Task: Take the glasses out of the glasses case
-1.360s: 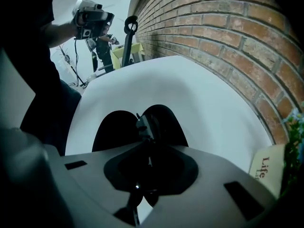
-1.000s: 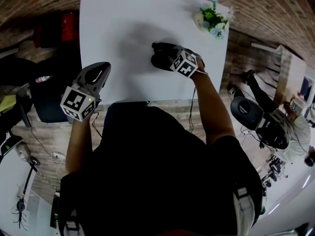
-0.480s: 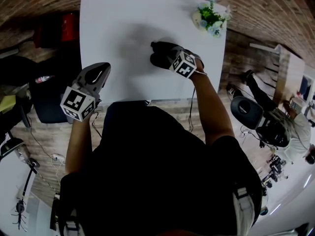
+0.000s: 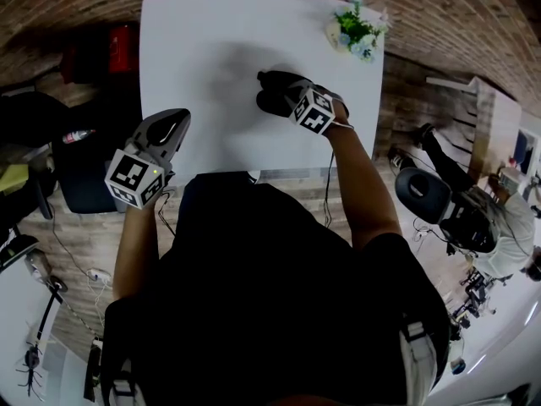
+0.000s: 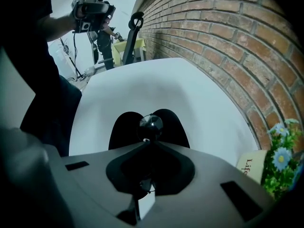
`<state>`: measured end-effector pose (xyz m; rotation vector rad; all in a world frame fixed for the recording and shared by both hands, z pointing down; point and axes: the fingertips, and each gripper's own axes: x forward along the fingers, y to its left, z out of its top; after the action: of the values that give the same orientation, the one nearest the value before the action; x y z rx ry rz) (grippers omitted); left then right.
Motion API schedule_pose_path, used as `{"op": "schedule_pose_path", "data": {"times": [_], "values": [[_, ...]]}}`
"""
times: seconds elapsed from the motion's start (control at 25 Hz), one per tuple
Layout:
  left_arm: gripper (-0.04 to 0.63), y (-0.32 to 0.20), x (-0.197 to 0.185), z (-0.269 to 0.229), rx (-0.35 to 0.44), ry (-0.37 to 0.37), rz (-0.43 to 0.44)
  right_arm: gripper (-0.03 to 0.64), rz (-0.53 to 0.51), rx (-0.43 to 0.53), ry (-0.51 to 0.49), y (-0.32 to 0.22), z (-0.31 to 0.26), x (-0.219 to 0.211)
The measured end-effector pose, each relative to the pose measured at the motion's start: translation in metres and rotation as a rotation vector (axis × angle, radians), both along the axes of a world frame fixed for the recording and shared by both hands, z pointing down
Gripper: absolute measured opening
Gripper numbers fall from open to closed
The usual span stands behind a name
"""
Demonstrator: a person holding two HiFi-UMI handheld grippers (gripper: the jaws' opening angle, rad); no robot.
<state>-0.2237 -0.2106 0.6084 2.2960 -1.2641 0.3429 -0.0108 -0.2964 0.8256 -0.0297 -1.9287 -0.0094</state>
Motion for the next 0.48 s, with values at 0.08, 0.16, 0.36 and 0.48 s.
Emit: {"op": "schedule_pose_path", "data": {"times": [0.08, 0.16, 0.36, 0.48], "values": [[0.02, 0.003, 0.001, -0.004, 0.006, -0.002, -0.004, 0.025, 0.002, 0.006, -0.003, 0.002, -0.003, 0.001], [0.02, 0.008, 0.001, -0.007, 0.011, -0.004, -0.007, 0.025, 0.005, 0.012, -0.01, 0.004, -0.007, 0.0], [0.02, 0.02, 0.005, -0.018, 0.022, -0.018, -0.001, 0.025, 0.013, 0.036, -0.029, 0.007, -0.02, -0.001], [0.02, 0.026, 0.008, -0.027, 0.034, -0.026, 0.0, 0.025, 0.017, 0.054, -0.041, 0.008, -0.03, 0.0]]}}
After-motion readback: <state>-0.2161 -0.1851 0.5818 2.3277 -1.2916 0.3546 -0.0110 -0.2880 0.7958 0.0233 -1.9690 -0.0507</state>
